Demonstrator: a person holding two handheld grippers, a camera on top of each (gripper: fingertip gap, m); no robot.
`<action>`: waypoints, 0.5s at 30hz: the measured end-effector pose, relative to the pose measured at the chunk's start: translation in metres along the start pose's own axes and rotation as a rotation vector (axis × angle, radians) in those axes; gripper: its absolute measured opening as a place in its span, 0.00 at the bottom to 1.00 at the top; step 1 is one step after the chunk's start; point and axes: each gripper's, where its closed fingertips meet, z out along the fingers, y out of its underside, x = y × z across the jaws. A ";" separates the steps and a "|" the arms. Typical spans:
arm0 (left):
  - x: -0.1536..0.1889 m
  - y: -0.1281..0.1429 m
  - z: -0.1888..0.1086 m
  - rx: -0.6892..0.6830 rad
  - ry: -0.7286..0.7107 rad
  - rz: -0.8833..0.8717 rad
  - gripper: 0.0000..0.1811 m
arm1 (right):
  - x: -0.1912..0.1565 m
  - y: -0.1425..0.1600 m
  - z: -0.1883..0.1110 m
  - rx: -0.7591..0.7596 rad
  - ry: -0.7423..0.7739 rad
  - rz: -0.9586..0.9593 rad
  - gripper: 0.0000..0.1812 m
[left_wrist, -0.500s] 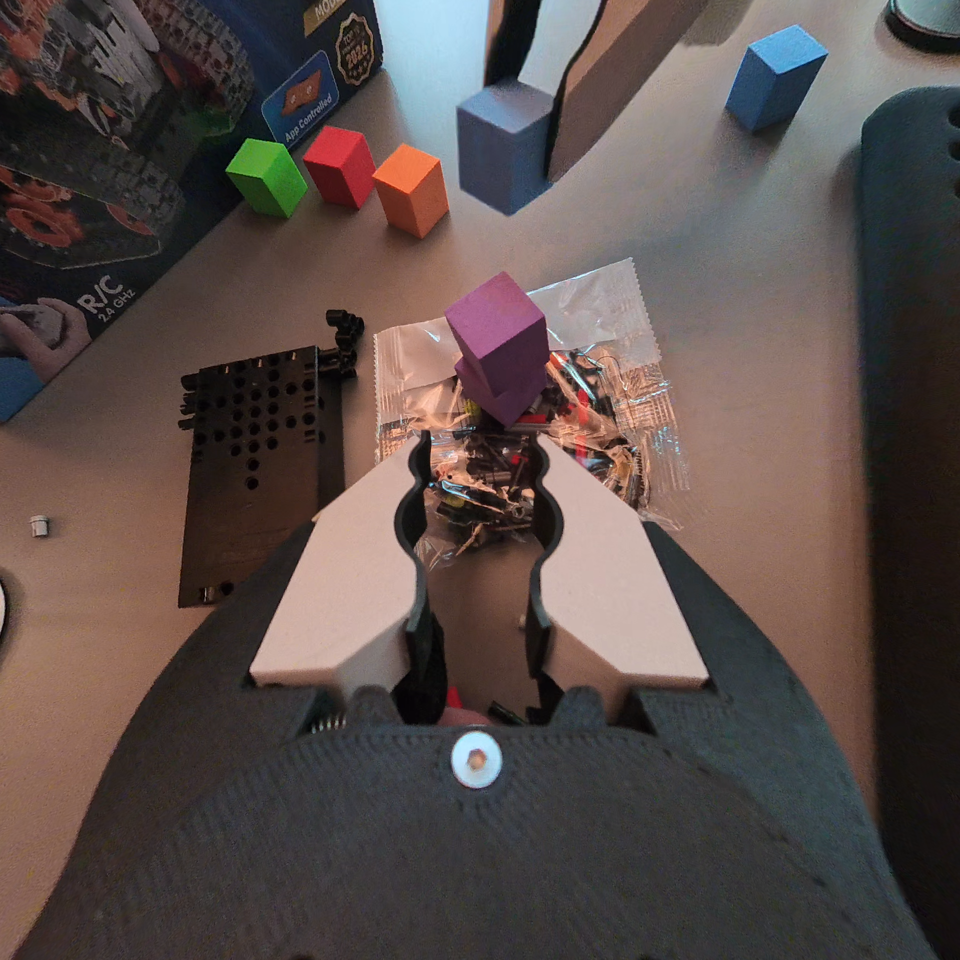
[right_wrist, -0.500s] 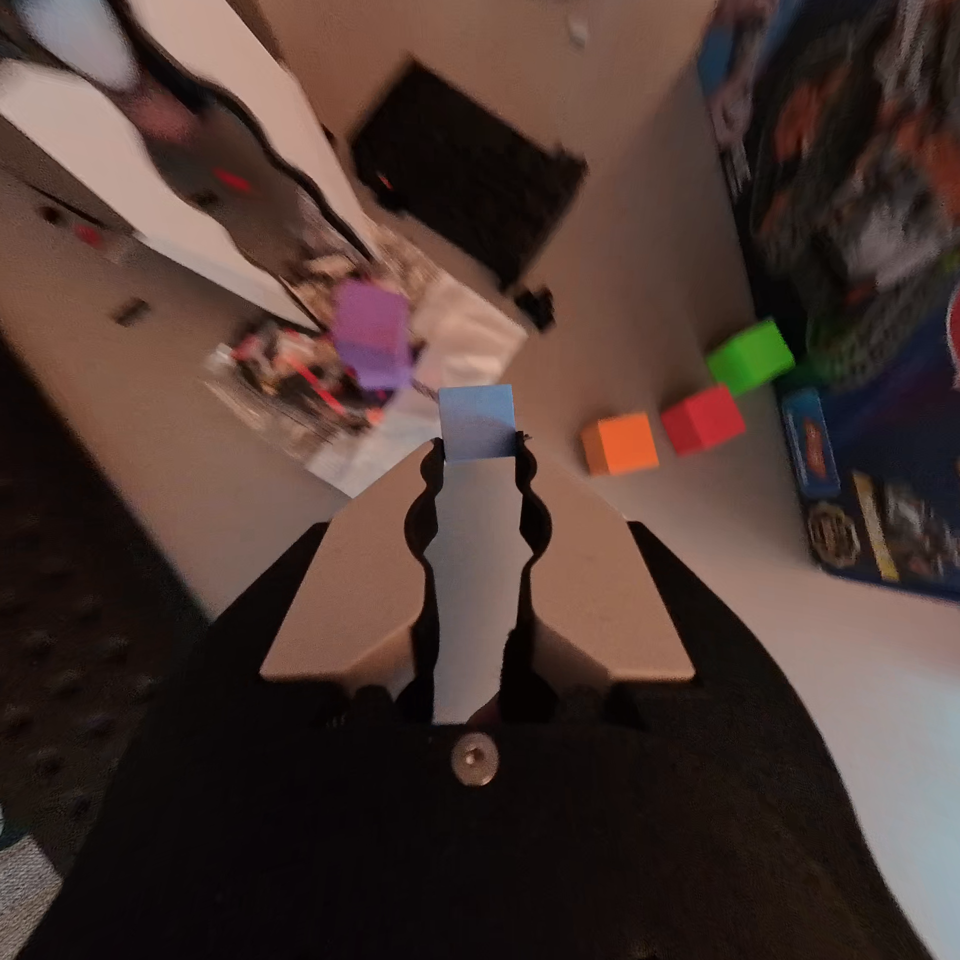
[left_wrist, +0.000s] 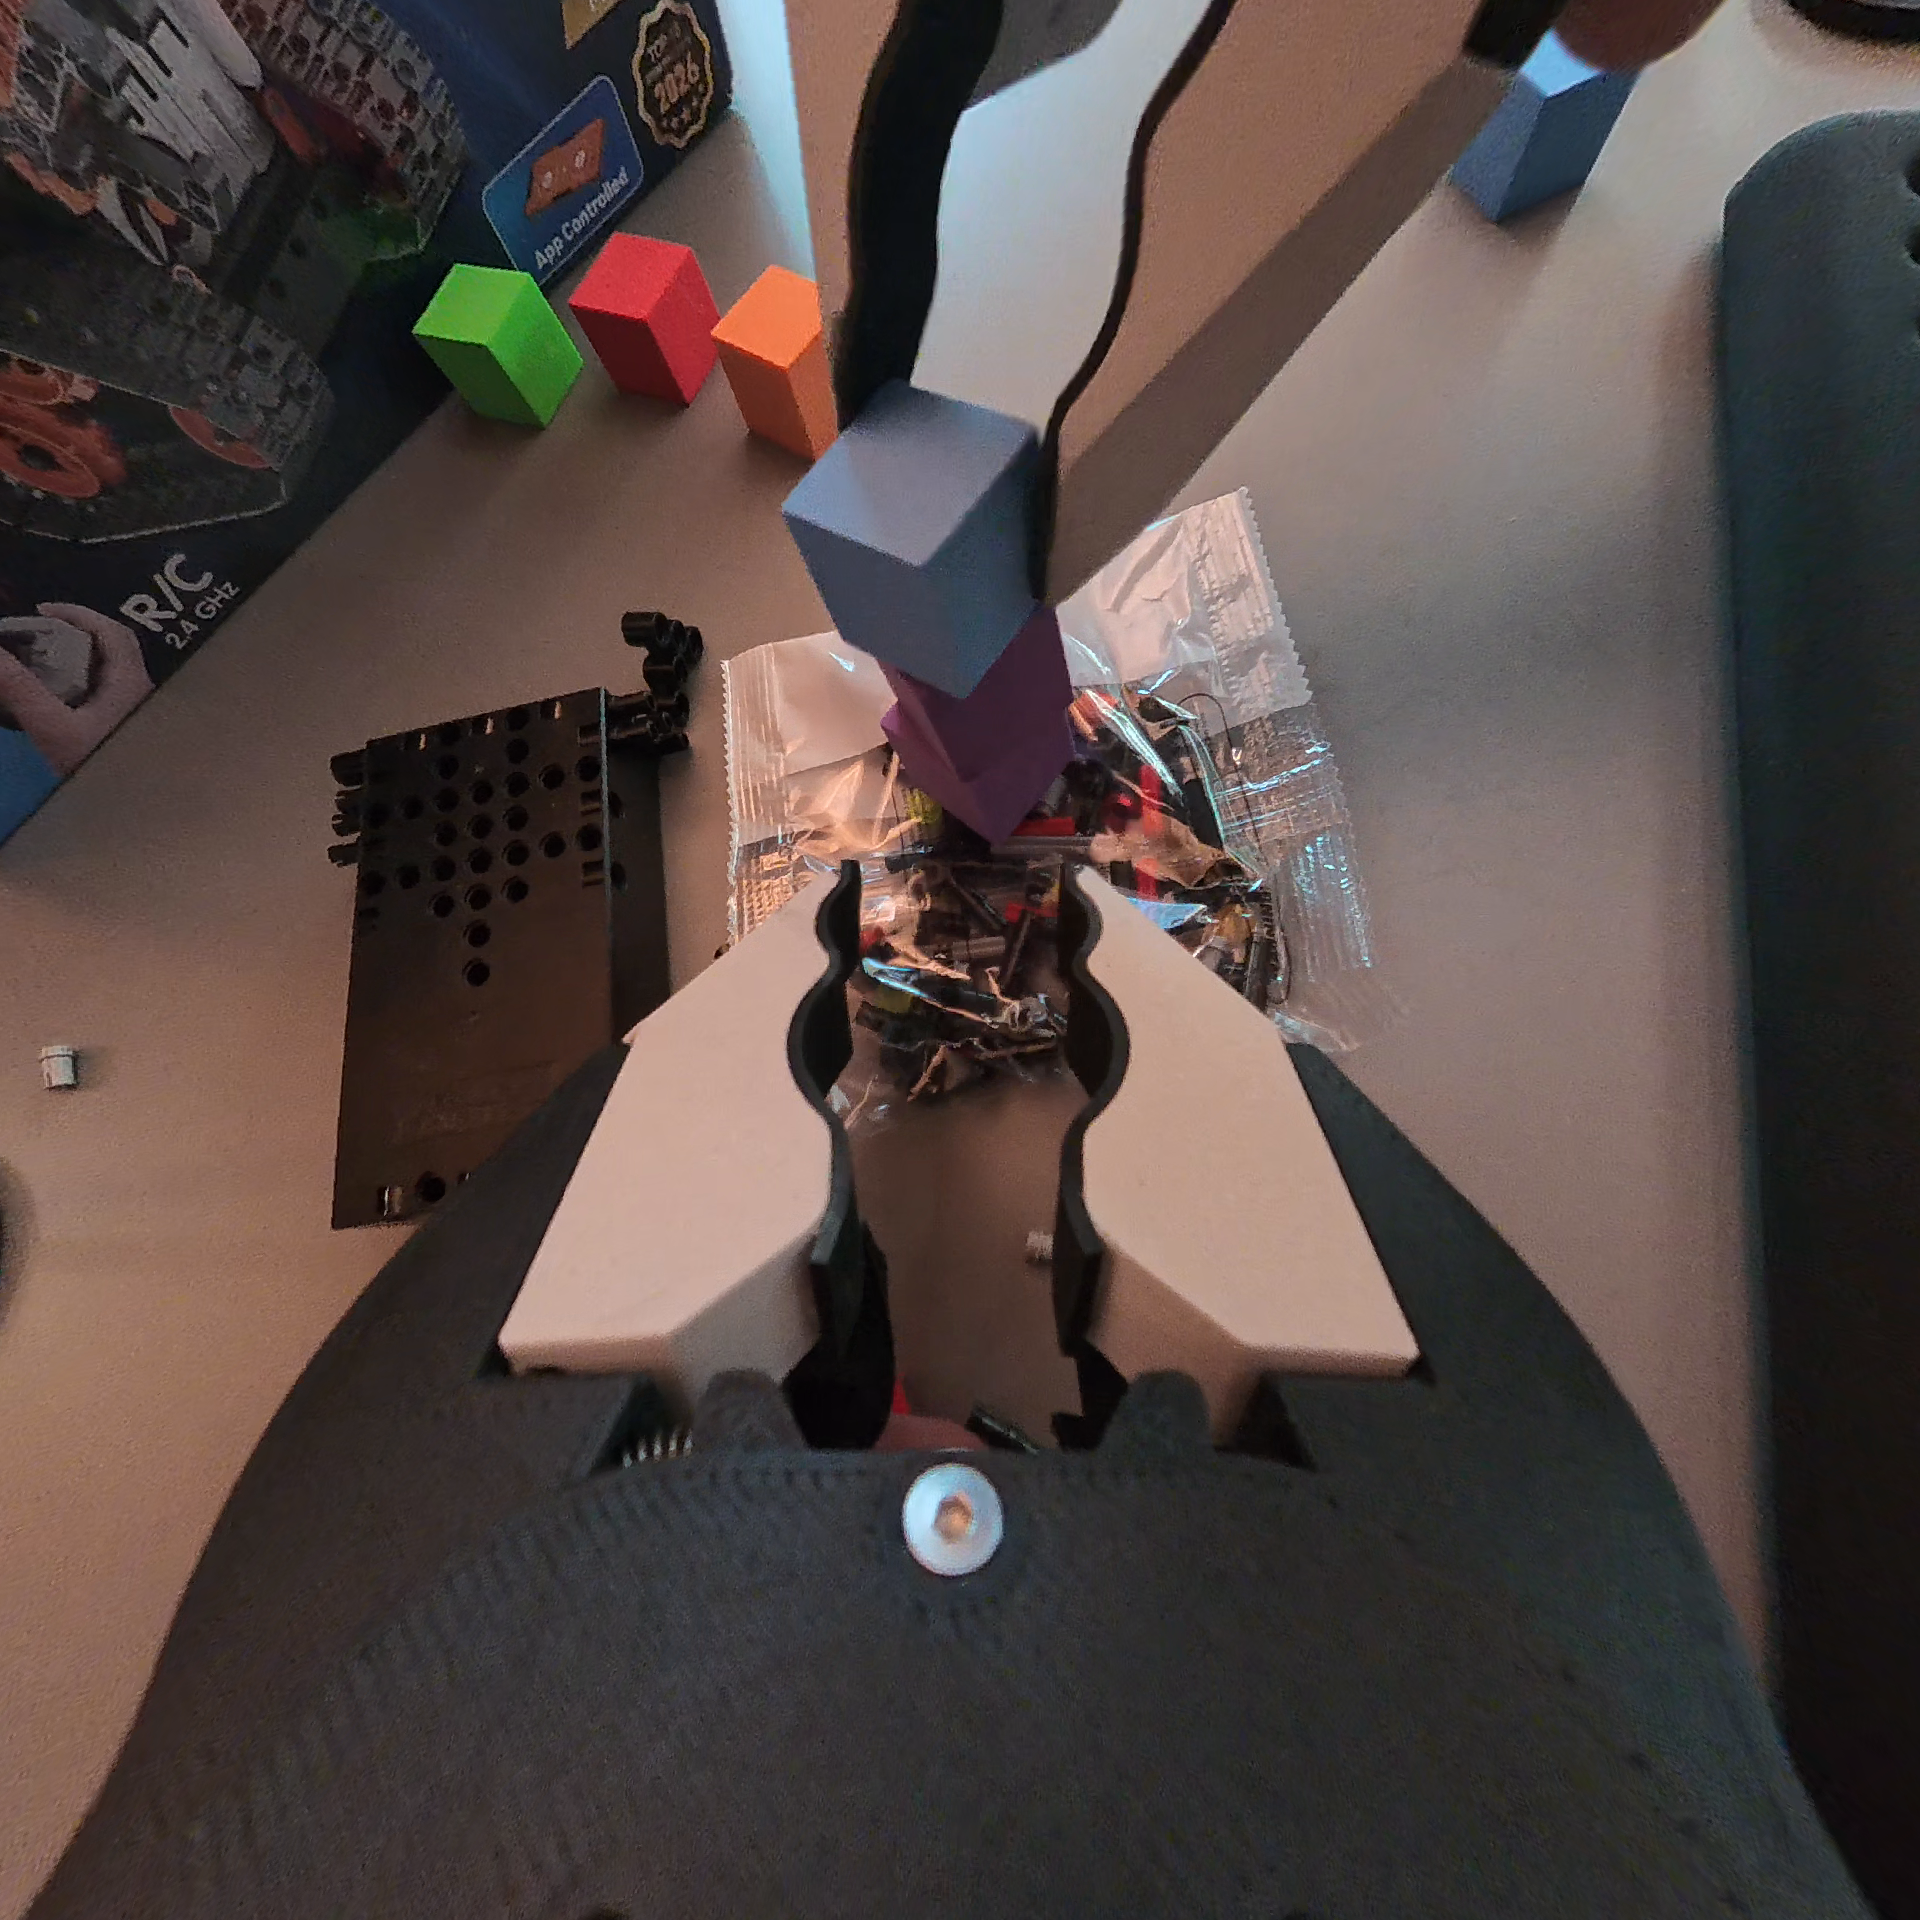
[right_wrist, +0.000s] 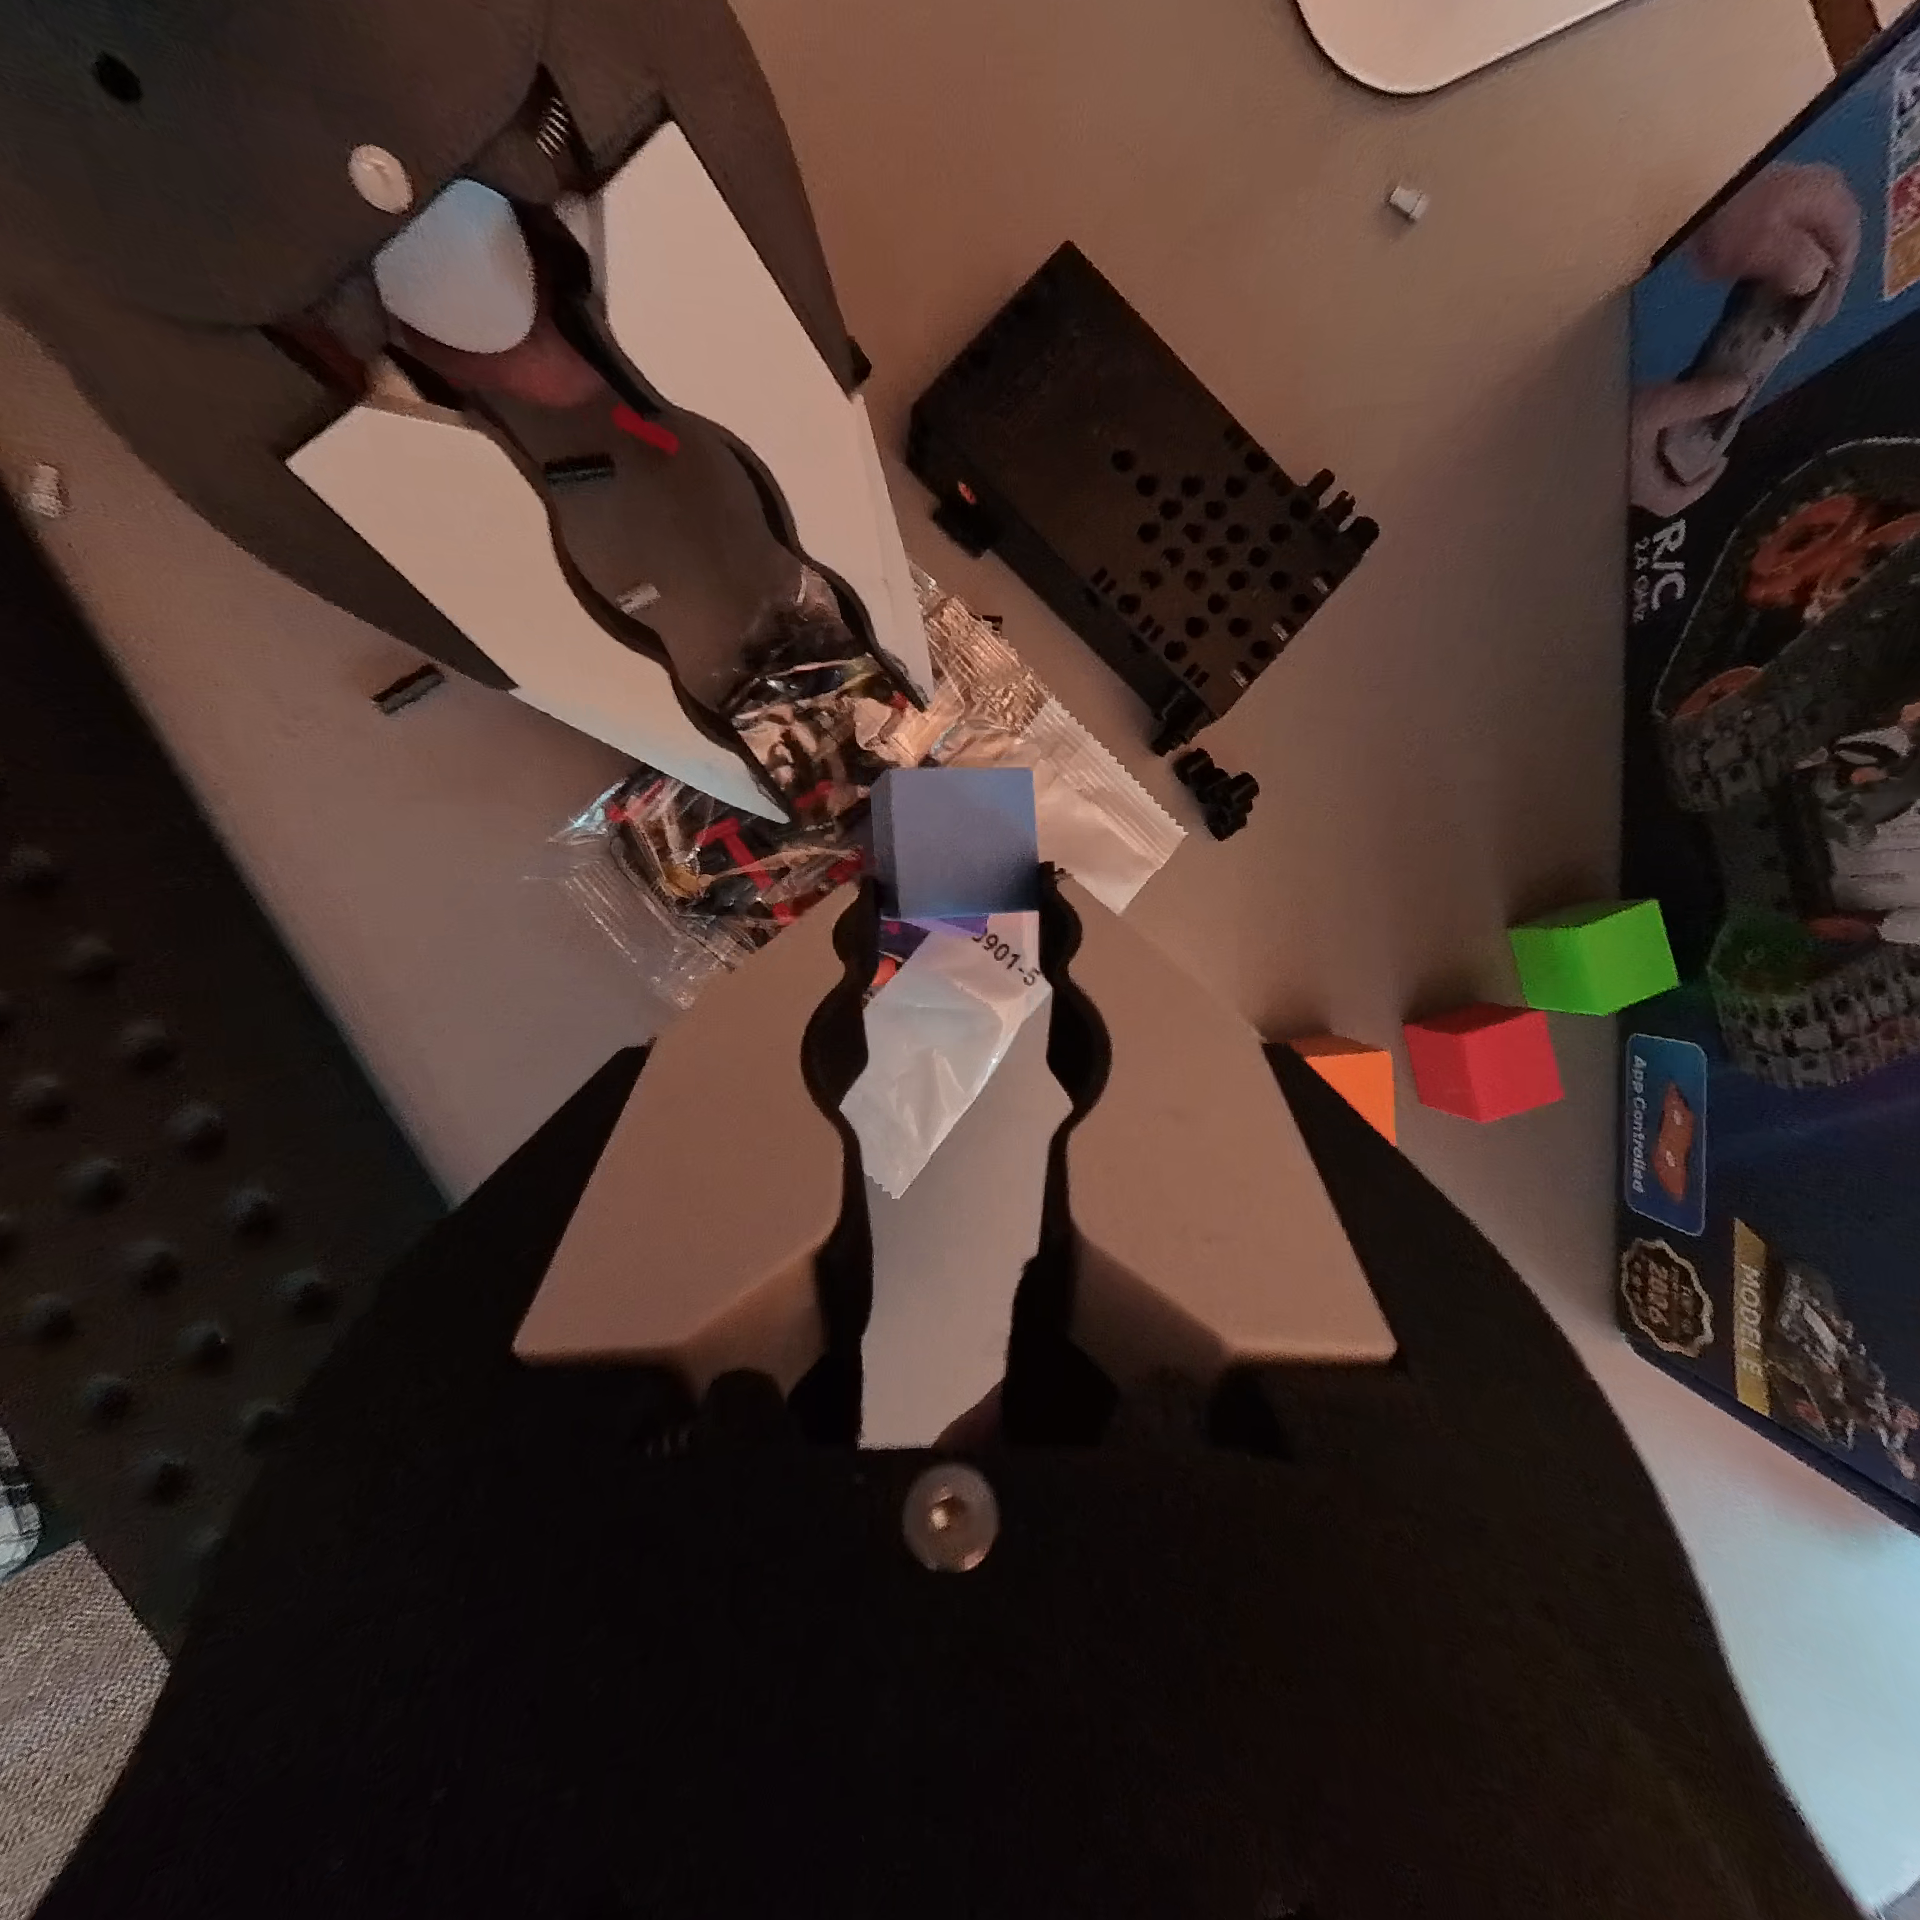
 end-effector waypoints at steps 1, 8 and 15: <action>0.000 0.000 0.000 -0.001 0.001 0.001 0.20 | 0.001 0.001 0.000 -0.010 0.007 -0.002 0.18; -0.003 0.000 -0.003 0.007 -0.007 -0.010 0.20 | 0.006 0.002 -0.026 0.046 0.057 0.018 0.24; -0.004 -0.003 -0.006 0.023 -0.015 -0.013 0.20 | 0.005 0.121 -0.064 -0.129 0.152 0.125 0.23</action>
